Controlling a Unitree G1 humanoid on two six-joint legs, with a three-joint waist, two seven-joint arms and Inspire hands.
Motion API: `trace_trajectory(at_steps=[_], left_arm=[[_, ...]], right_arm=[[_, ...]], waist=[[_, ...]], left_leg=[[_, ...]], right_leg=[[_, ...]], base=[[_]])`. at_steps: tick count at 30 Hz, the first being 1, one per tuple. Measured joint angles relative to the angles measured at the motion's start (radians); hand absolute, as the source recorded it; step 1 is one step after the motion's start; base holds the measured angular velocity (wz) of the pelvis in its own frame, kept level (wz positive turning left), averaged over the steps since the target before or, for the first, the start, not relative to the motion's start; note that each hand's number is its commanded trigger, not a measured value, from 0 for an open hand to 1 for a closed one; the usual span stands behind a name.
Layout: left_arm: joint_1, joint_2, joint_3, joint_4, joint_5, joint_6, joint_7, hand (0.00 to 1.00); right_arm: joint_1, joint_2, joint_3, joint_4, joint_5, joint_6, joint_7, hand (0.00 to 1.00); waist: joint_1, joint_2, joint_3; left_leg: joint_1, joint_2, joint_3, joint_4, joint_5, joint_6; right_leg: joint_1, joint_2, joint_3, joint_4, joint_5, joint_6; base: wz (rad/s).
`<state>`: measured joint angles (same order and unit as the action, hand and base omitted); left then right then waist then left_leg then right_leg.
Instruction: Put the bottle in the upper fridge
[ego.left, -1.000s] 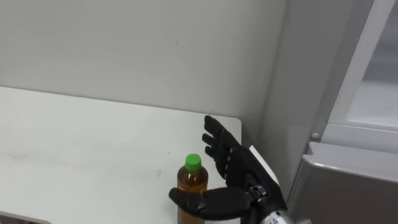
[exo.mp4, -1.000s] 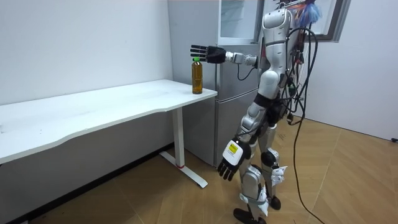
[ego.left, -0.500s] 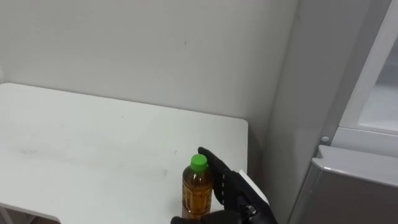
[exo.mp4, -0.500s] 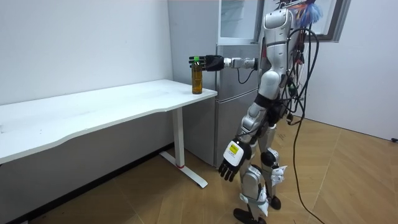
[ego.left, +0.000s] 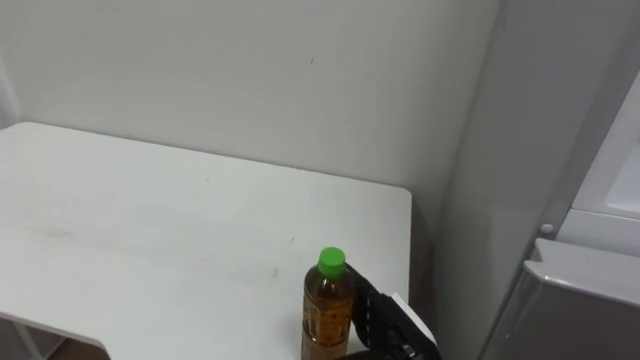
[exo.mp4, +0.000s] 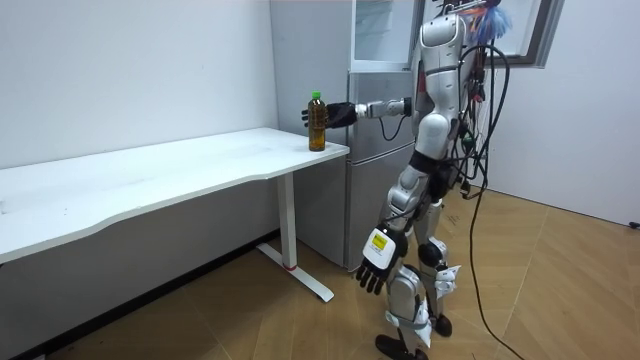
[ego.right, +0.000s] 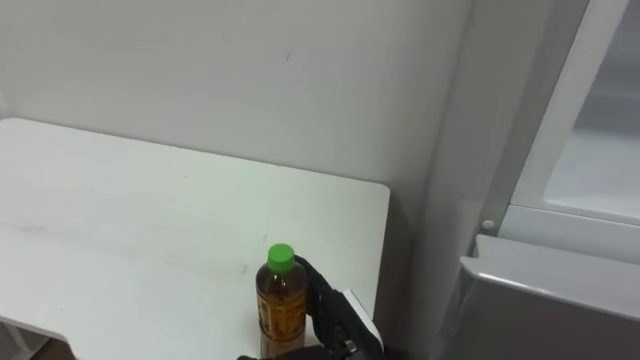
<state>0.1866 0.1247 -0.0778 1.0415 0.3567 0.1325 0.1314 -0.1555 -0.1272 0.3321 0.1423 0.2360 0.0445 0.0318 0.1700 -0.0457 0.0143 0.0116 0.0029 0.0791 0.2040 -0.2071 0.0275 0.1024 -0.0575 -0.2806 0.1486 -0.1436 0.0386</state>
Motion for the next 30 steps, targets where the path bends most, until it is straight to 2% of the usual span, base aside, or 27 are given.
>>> trace_trajectory(at_steps=[10, 16, 23, 30], left_arm=[[-0.007, -0.003, 0.001, 0.0, 0.009, 0.0, -0.026, 0.0], [-0.008, -0.009, 0.005, 0.0, 0.01, 0.001, -0.025, 0.0], [-0.011, -0.034, 0.027, 0.0, 0.009, 0.013, -0.011, 0.0], [-0.016, -0.035, 0.035, 0.0, 0.009, 0.013, -0.005, 0.0]], right_arm=[[-0.004, -0.002, -0.006, 0.016, 0.079, 0.0, -0.009, 0.0], [-0.029, 0.002, -0.012, 0.049, 0.11, 0.0, -0.009, 0.0], [-0.06, 0.009, -0.04, 0.061, 0.152, 0.0, -0.033, 0.0], [-0.063, 0.013, -0.042, 0.062, 0.167, 0.0, -0.043, 0.0]], waist=[[0.003, 0.007, 0.0051], [0.002, 0.009, 0.0062], [0.005, 0.015, 0.0043], [0.009, 0.015, 0.0036]], left_leg=[[0.0, -0.001, 0.0, 0.002, 0.0, 0.0], [-0.002, -0.002, -0.008, 0.003, 0.001, 0.001], [-0.003, -0.013, -0.016, 0.002, 0.005, 0.007], [-0.004, -0.016, -0.025, 0.003, 0.007, 0.01]], right_leg=[[0.0, -0.001, -0.001, 0.0, 0.0, 0.0], [0.002, -0.004, -0.022, 0.0, -0.002, 0.003], [0.002, -0.013, -0.022, 0.0, -0.005, 0.008], [0.003, -0.016, -0.021, 0.001, -0.007, 0.01]], base=[[0.0], [0.02], [0.03], [0.02]])
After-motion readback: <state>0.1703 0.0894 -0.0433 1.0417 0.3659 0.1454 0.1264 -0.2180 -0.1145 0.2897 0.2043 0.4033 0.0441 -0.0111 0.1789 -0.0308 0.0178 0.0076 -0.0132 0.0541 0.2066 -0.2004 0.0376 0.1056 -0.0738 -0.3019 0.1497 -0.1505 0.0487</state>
